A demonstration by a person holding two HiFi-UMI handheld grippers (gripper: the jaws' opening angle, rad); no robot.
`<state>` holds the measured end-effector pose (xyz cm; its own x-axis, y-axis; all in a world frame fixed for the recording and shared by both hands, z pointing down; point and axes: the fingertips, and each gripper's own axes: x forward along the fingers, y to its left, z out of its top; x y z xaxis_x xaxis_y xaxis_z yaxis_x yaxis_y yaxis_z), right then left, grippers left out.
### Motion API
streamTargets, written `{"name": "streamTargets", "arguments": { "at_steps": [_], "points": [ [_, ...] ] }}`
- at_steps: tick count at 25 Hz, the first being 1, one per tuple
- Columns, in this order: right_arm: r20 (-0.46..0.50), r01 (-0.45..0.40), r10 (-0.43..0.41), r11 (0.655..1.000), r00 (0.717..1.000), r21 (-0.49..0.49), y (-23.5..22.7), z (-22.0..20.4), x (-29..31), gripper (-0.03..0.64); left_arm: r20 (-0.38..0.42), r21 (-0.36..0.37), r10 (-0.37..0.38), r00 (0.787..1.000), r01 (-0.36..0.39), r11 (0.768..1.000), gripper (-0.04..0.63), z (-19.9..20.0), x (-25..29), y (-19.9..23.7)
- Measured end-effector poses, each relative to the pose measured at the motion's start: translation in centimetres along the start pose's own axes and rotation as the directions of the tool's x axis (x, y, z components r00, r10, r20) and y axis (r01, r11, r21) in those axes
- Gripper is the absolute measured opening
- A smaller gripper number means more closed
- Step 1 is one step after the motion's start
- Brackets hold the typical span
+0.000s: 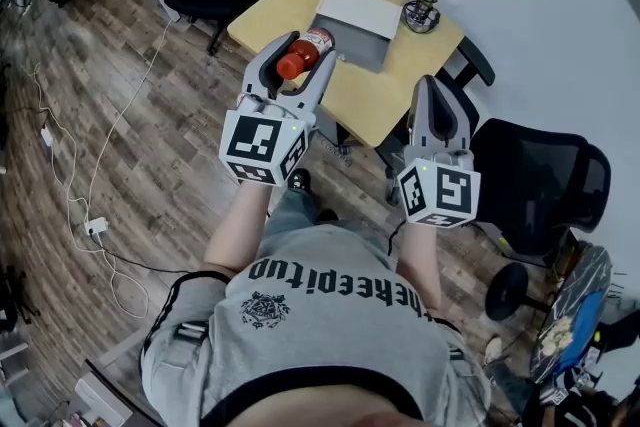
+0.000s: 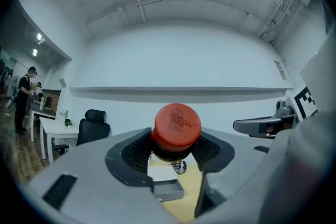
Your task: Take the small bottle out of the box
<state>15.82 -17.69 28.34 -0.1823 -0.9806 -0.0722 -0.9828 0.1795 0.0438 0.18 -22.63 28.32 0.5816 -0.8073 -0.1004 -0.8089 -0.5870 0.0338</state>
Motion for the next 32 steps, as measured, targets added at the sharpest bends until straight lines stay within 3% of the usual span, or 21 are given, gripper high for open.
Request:
{"name": "streamTargets", "arguments": {
  "at_steps": [13,32],
  "points": [
    [0.021,0.002,-0.002,1.000,1.000,-0.011,0.3,0.9,-2.3,0.000,0.096,0.010,0.051,0.994,-0.052,0.999,0.222,2.3,-3.0,-0.3],
    [0.039,0.014,-0.013,1.000,0.999,-0.020,-1.5,1.0,-3.8,0.000,0.107,0.039,0.058,0.993,-0.063,0.997,0.222,2.6,-3.1,-2.4]
  ]
}}
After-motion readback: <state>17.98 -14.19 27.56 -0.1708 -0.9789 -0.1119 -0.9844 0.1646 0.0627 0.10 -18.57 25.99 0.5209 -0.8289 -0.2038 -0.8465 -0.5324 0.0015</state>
